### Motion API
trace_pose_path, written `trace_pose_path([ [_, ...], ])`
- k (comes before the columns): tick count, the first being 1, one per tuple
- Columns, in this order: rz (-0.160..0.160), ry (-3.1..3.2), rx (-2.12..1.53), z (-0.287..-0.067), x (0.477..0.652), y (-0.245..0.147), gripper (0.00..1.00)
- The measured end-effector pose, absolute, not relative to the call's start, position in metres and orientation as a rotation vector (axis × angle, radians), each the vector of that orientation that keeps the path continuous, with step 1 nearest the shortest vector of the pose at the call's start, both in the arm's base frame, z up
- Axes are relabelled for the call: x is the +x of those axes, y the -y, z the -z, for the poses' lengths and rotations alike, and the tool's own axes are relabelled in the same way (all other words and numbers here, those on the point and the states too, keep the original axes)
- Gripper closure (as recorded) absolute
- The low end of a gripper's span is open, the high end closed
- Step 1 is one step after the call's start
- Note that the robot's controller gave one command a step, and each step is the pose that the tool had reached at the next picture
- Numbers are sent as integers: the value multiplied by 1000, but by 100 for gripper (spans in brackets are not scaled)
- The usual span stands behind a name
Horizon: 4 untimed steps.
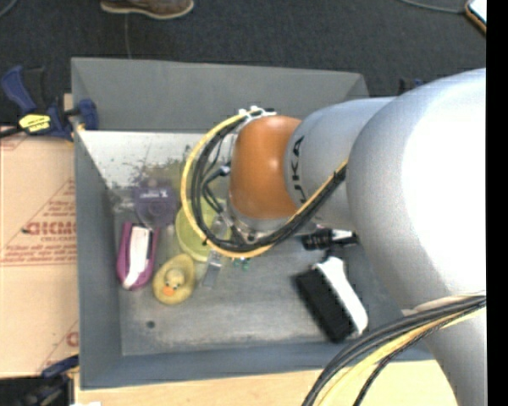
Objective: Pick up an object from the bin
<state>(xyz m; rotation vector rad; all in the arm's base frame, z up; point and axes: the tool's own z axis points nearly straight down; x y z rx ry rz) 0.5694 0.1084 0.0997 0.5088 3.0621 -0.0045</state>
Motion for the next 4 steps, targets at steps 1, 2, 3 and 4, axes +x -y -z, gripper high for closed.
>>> trace_pose_path([
  [1,3,-3065,606,-71,530,-183,0],
  [2,-2,-2950,977,-76,554,-129,0],
  [3,-2,-3042,696,-72,512,-206,0],
  [4,1,-2913,1063,-71,530,-99,100],
])
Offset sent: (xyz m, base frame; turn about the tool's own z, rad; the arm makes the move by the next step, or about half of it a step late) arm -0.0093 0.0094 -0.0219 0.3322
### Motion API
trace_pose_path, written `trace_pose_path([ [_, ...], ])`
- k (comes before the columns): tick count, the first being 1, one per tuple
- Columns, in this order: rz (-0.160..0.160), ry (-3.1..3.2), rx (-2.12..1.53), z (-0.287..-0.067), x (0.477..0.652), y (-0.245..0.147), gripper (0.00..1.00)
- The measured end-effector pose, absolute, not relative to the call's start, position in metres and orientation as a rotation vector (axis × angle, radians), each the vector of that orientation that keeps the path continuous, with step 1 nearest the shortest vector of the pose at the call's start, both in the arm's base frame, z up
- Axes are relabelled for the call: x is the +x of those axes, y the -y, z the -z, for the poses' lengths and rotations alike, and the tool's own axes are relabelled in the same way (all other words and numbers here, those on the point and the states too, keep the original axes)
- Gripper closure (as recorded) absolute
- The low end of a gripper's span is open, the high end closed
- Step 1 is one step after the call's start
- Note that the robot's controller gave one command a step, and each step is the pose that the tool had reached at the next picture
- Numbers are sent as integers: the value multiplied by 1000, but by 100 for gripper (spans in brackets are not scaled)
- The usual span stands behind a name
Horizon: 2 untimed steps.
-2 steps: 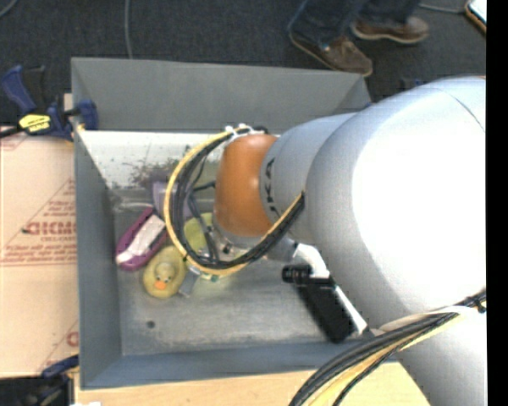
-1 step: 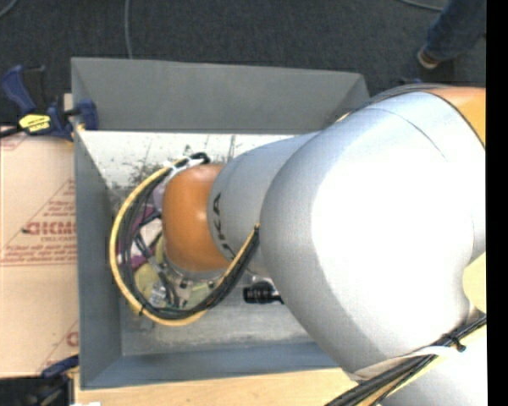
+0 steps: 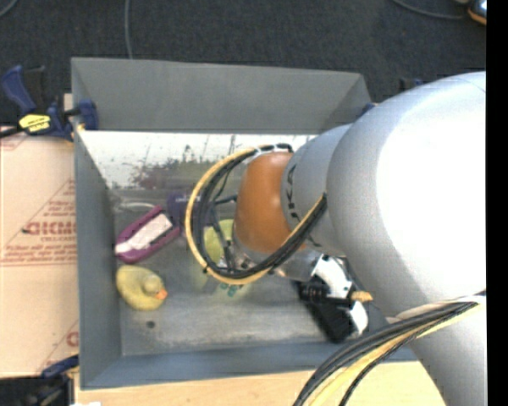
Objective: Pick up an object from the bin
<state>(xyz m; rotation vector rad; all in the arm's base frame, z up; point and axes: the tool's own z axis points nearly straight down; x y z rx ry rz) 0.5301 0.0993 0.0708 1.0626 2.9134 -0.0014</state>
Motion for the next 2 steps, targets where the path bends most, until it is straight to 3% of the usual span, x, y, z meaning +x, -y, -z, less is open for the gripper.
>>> trace_pose_path([
  [1,1,-2915,1060,-71,530,-100,100],
  [2,5,-2915,1065,-92,474,-89,100],
])
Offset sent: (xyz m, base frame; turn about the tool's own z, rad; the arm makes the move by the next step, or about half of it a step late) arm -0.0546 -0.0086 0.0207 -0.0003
